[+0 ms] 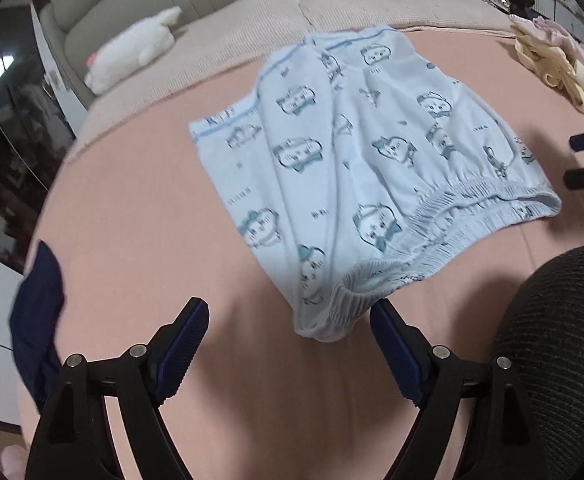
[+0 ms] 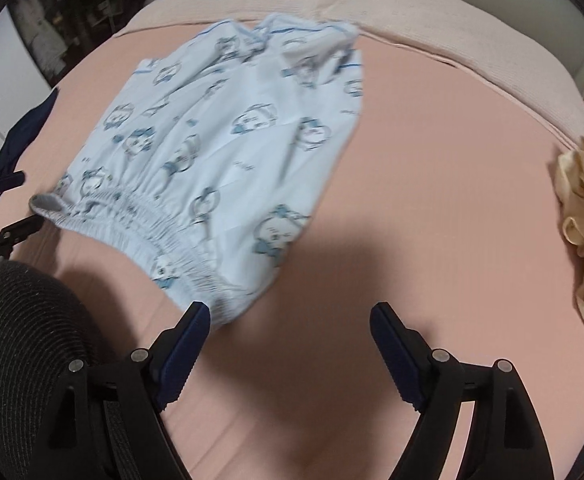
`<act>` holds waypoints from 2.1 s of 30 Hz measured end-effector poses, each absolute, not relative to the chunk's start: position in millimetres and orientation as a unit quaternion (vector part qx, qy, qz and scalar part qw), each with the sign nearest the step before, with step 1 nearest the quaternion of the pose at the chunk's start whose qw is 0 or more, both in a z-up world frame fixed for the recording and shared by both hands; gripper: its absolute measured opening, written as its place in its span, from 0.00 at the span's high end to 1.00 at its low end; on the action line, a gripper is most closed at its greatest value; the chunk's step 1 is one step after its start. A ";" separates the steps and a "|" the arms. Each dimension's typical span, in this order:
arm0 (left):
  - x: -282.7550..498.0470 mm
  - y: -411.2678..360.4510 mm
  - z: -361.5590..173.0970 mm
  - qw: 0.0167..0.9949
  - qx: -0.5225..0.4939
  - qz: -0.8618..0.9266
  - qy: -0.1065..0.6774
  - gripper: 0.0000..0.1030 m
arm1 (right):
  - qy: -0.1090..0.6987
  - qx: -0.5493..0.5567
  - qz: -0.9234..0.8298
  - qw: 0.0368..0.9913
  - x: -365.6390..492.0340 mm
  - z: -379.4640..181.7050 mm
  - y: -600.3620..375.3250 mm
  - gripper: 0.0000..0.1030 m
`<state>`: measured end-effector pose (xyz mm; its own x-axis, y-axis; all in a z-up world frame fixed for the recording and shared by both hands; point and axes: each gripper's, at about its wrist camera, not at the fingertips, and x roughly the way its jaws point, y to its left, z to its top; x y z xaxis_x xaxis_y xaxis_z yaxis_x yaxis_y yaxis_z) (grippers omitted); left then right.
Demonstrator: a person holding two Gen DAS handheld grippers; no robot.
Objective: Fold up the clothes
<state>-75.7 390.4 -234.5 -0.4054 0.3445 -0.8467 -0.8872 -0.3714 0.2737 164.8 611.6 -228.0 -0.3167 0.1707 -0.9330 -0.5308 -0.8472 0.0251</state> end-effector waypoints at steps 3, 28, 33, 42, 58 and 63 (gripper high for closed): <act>-83.3 398.0 -239.2 0.403 -0.355 0.750 0.386 0.19 | 0.177 -0.535 0.791 0.238 168.4 -224.1 615.3 0.20; -308.1 467.7 -256.0 0.412 -0.525 0.739 0.093 0.19 | 0.296 -0.461 0.806 0.225 89.2 -244.3 746.5 0.20; -312.1 471.2 -281.7 0.440 -0.554 0.707 -0.001 0.19 | 0.347 -0.435 0.801 0.222 75.1 -252.6 778.8 0.21; -309.4 467.8 -287.1 0.456 -0.529 0.716 -0.025 0.20 | 0.325 -0.461 0.803 0.193 32.6 -267.4 772.5 0.21; -322.5 457.6 -287.8 0.402 -0.506 0.762 0.013 0.19 | 0.391 -0.408 0.803 0.191 46.8 -275.3 783.1 0.21; -311.2 471.0 -288.6 0.471 -0.521 0.711 -0.030 0.19 | 0.406 -0.389 0.811 0.165 33.6 -275.9 781.2 0.29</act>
<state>-311.2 471.0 -288.6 -0.0139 0.7008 -0.7132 -0.6383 -0.5553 -0.5332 33.6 781.2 -275.9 -0.6438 -0.0483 -0.7637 -0.5821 -0.6168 0.5298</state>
